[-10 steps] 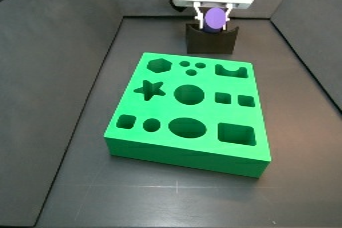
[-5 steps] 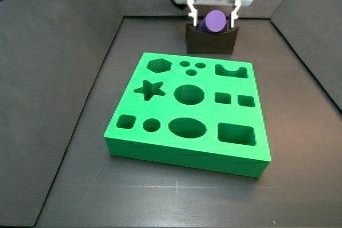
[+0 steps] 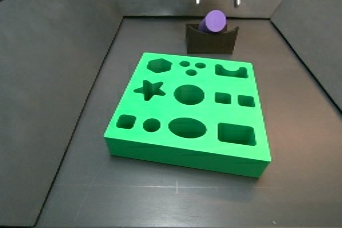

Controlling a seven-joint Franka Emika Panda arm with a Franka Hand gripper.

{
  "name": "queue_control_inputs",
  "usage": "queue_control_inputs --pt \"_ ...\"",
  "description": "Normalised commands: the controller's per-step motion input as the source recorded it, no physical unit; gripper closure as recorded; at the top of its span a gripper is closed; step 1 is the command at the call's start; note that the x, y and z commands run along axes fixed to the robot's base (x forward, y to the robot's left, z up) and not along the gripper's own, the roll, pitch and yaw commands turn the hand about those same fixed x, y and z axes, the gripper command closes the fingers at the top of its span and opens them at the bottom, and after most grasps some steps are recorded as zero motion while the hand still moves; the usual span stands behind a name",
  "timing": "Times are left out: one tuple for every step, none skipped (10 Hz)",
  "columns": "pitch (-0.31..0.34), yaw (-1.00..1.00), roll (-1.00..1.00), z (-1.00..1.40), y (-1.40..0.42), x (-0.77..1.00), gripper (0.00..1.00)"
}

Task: Pick up the round object. Move up. Place the round object on the fixture. Regrasp the round object. Move to above the board. Insert the round object.
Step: Regrasp the round object.

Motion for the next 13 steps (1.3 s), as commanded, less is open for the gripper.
queue_control_inputs --pt "0.032 0.01 0.03 0.52 0.01 -0.04 0.0" --pt "0.04 0.01 0.03 0.34 0.01 -0.03 0.0" --pt "0.054 0.03 1.0 0.93 -0.84 -0.13 0.0" --pt "0.05 0.03 1.0 0.74 -0.8 -0.12 0.0" --pt "0.039 0.03 1.0 0.59 -0.68 -0.13 0.0" --pt "0.034 0.03 1.0 0.46 -0.58 -0.13 0.0" --pt "0.028 0.03 1.0 0.19 -0.37 -0.1 0.0" --pt "0.026 0.03 1.0 0.06 -0.2 -0.06 0.0" --pt "0.028 0.03 1.0 0.03 -0.02 -0.03 0.0" --pt "0.028 0.03 1.0 0.02 -0.01 -0.02 0.0" --pt "0.024 0.03 1.0 0.01 -0.03 -0.03 0.0" --pt "0.019 0.03 1.0 0.02 -0.03 -0.04 0.0" --pt "0.011 0.03 1.0 0.01 -0.03 -0.04 0.0"
